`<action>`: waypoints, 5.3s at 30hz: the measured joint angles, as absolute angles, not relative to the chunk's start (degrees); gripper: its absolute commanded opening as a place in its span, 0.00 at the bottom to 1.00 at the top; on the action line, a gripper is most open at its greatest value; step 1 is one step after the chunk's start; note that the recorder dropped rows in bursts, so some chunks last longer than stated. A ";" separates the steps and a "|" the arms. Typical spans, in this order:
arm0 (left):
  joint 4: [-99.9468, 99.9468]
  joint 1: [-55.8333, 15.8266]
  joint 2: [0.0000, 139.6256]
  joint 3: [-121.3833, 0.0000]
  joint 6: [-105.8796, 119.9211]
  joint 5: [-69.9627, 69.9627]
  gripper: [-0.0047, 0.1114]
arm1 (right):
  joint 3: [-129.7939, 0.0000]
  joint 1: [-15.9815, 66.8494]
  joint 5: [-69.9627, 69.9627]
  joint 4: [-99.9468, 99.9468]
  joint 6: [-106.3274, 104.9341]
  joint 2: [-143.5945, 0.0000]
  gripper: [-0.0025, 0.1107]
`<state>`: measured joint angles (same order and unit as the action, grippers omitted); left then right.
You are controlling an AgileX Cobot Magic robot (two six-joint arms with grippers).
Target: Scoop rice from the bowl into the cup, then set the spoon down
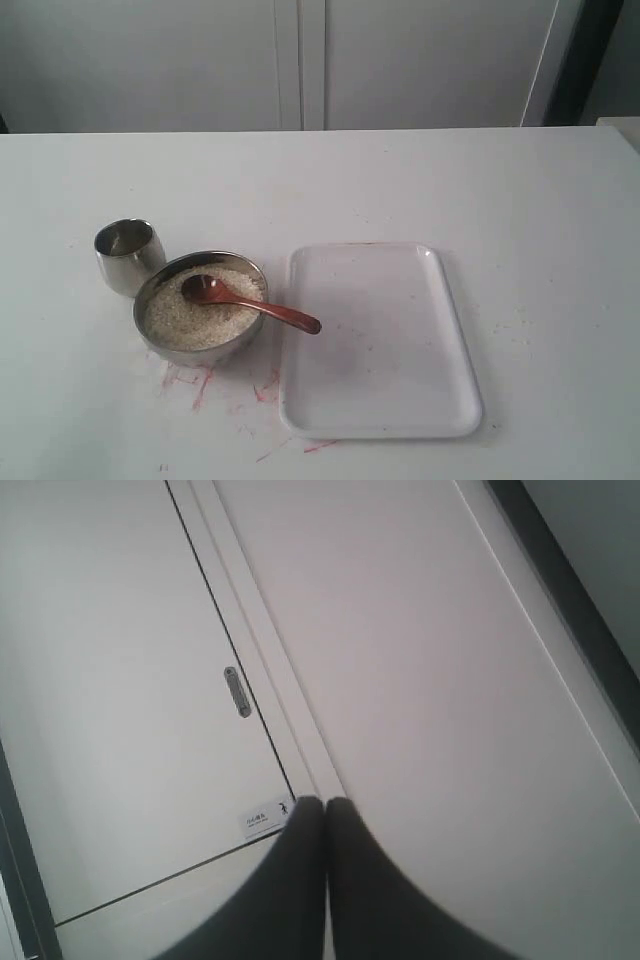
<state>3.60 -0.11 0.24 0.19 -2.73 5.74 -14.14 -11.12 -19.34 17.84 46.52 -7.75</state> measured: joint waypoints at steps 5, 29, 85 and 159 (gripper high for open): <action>3.60 -0.11 0.24 0.19 -2.73 5.74 0.16 | -19.78 -8.79 -19.45 18.06 47.25 -16.64 0.02; 3.60 -0.11 0.24 0.19 -2.73 5.74 0.16 | -38.16 -1.09 -52.84 99.52 106.30 -58.57 0.02; 3.60 -0.11 0.24 0.19 -2.73 5.74 0.16 | -62.05 25.78 -36.07 99.87 89.88 -77.87 0.02; 3.60 -0.11 0.24 0.19 -2.73 5.74 0.16 | -66.97 33.33 39.50 2.04 -25.20 -76.25 0.02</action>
